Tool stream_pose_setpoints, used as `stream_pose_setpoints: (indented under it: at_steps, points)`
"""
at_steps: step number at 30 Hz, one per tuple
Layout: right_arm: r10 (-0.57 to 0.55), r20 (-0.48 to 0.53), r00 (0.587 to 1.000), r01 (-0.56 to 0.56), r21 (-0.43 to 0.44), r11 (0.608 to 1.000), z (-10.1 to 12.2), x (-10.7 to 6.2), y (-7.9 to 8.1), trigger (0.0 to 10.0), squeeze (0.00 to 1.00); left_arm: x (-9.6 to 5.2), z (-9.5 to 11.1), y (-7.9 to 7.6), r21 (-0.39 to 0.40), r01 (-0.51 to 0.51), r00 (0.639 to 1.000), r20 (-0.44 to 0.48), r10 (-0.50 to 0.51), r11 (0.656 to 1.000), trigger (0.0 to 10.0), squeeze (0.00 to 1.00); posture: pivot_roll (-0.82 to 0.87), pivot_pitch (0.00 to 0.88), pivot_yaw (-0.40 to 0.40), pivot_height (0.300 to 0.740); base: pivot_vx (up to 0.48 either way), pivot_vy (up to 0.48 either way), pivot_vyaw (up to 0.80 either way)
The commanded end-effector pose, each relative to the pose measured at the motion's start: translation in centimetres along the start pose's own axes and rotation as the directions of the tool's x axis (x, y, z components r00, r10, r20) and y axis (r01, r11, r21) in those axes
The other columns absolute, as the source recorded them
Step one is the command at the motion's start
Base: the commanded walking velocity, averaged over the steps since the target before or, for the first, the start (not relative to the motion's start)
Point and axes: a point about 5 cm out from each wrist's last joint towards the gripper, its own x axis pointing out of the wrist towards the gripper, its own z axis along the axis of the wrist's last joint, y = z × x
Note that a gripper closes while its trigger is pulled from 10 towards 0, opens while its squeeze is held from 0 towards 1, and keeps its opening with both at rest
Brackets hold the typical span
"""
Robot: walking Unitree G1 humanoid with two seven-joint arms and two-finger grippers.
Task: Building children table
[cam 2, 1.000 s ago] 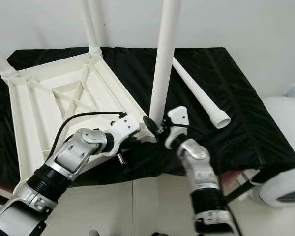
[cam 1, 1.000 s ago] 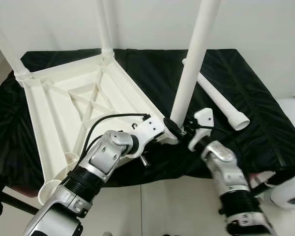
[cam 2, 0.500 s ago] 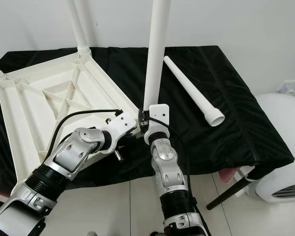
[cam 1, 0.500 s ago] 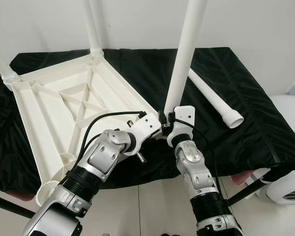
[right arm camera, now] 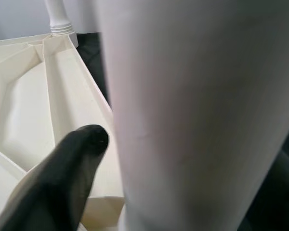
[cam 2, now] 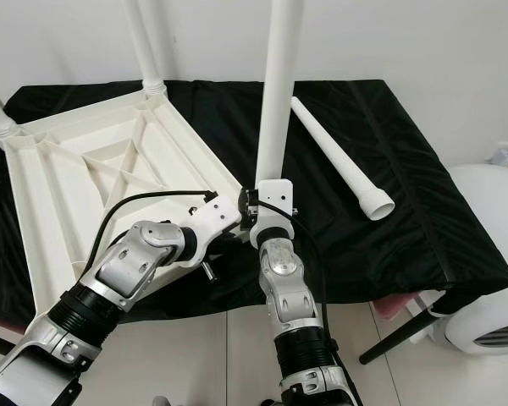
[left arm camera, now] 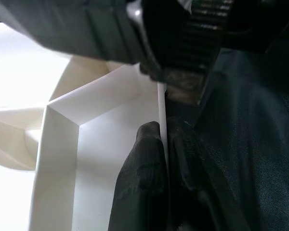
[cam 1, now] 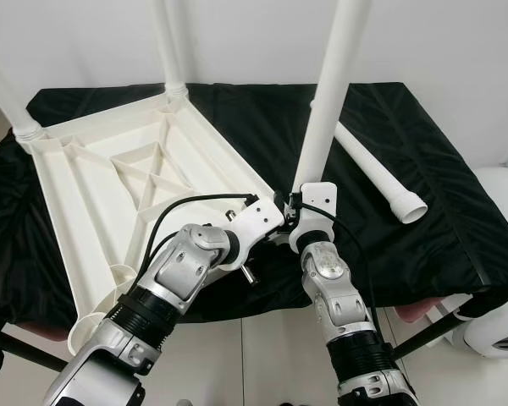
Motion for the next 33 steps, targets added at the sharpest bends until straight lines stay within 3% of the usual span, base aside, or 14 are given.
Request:
stream_pose_setpoints:
  at_steps: [1,6,7,8,9,15,16,20,26,31,32,33]
  points:
    - [-0.026,0.013,1.000,0.026,0.020,0.999,0.2,-0.2,-0.5,10.0,1.00,-0.1,0.7,-0.1,0.029,0.000,1.000,0.024,0.000,1.000,10.0,0.00,-0.08,0.090,0.030,0.740,0.000,0.000,0.00]
    - [-0.032,0.066,0.997,0.031,0.018,0.999,1.0,-0.7,-1.6,10.0,1.00,-0.1,0.6,0.1,0.025,-0.006,1.000,0.025,0.005,1.000,10.0,0.00,-0.09,0.098,0.036,0.740,0.000,0.000,0.00]
    - [-0.030,0.090,0.995,0.027,0.028,0.999,1.3,-1.0,-1.9,10.0,0.42,-0.1,0.7,0.1,0.024,-0.007,1.000,0.026,0.006,1.000,10.0,0.00,-0.09,0.098,0.038,0.740,0.000,0.000,0.00]
    - [-0.029,0.105,0.994,0.025,0.033,0.999,1.5,-1.1,-2.1,10.0,0.42,-0.1,0.7,0.1,0.023,-0.007,1.000,0.026,0.007,1.000,10.0,0.00,-0.09,0.099,0.038,0.740,0.000,0.000,0.00]
    - [-0.025,0.127,0.992,0.021,0.035,0.999,1.7,-1.4,-2.3,10.0,0.00,-0.1,0.7,0.1,0.024,-0.006,1.000,0.026,0.006,1.000,10.0,0.00,-0.09,0.103,0.042,0.740,0.000,0.000,0.00]
    - [-0.008,0.178,0.984,-0.004,0.064,0.998,2.4,-2.5,-3.6,10.0,0.00,-0.1,0.7,0.1,0.008,0.021,0.999,0.033,-0.021,1.000,10.0,0.00,-0.10,0.109,0.047,0.740,0.000,0.000,0.00]
    - [-0.006,0.185,0.983,-0.006,0.064,0.998,2.5,-2.8,-3.9,10.0,0.00,-0.1,0.7,0.1,0.006,0.020,0.999,0.034,-0.020,1.000,10.0,1.00,-0.10,0.109,0.047,0.740,0.000,0.000,0.00]
    - [-0.010,0.206,0.979,-0.007,0.082,0.997,2.8,-4.3,-5.1,10.0,0.00,-0.3,0.8,0.3,-0.021,0.037,0.998,0.042,-0.037,0.999,10.0,1.00,-0.11,0.116,0.053,0.740,0.000,0.000,0.00]
    - [0.002,0.225,0.974,-0.027,0.106,0.994,3.1,-5.2,-5.6,10.0,0.00,-0.4,0.9,0.4,-0.014,0.043,0.998,0.048,-0.042,0.999,10.0,1.00,-0.11,0.116,0.053,0.740,0.000,0.000,0.00]
    - [0.105,0.255,0.961,-0.141,0.125,0.982,4.2,-5.6,-5.6,10.0,0.00,-0.4,1.2,1.0,0.026,0.013,0.999,0.045,-0.014,1.000,10.0,1.00,-0.12,0.121,0.059,0.740,0.000,0.000,0.00]
    - [0.116,0.258,0.959,-0.154,0.131,0.979,4.3,-5.6,-5.6,10.0,0.00,-0.4,1.2,1.1,0.027,0.015,0.999,0.046,-0.016,1.000,10.0,0.25,-0.12,0.124,0.059,0.740,0.000,0.000,0.00]
    - [0.116,0.262,0.958,-0.159,0.149,0.976,4.5,-5.5,-5.8,10.0,0.00,-0.5,1.3,1.2,0.027,0.016,0.999,0.050,-0.017,1.000,10.0,0.00,-0.12,0.123,0.059,0.740,0.000,0.000,0.00]
